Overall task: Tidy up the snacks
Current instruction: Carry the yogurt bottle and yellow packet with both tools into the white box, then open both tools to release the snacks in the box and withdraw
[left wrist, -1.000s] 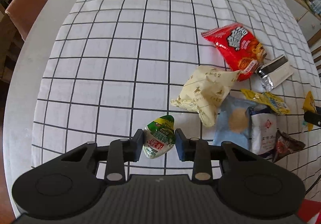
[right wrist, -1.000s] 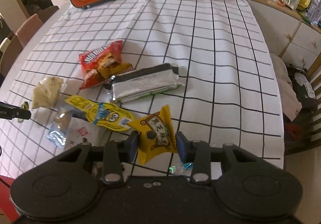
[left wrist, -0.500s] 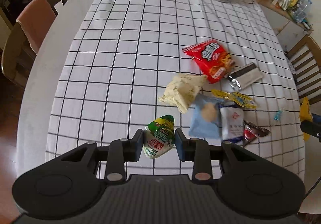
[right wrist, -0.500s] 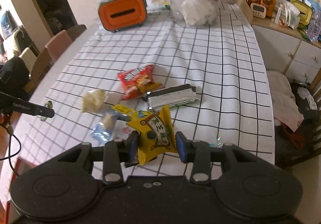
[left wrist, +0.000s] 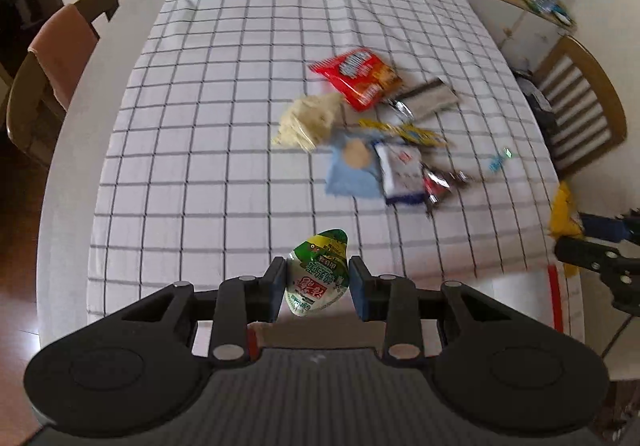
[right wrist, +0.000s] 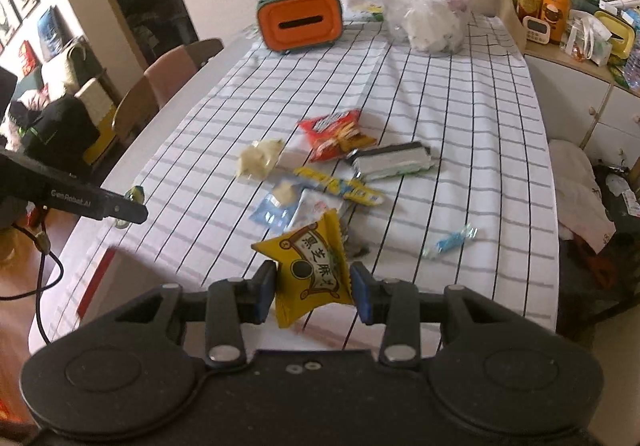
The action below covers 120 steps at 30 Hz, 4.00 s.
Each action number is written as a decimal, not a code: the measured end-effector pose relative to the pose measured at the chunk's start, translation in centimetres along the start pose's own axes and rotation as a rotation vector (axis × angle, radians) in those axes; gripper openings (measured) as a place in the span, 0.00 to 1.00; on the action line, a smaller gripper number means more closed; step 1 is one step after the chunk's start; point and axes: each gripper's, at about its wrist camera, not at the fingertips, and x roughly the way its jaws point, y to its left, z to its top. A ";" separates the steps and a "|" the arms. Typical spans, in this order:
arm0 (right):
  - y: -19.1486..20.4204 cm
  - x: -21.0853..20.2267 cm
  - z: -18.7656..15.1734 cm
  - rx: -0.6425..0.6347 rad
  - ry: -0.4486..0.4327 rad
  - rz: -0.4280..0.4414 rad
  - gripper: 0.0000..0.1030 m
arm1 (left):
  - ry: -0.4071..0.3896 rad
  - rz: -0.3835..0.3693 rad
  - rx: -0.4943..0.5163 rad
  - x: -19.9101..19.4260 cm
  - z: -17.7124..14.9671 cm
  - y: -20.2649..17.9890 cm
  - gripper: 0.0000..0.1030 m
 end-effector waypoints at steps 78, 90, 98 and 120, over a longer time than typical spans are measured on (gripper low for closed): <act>4.8 1.9 -7.6 0.041 0.123 0.032 0.41 | 0.100 0.063 0.149 4.2 -6.7 -6.9 0.66; 2.4 -2.2 -5.8 0.058 0.003 0.028 0.70 | -0.110 -0.011 0.171 -1.0 -5.0 -7.8 0.77; -0.8 -3.5 -4.6 0.076 -0.047 -0.017 0.88 | -0.156 -0.037 0.189 -1.1 -1.5 -8.7 0.78; -3.4 11.1 2.7 0.029 0.127 0.049 0.90 | -0.063 0.014 0.111 3.3 5.4 -6.6 0.78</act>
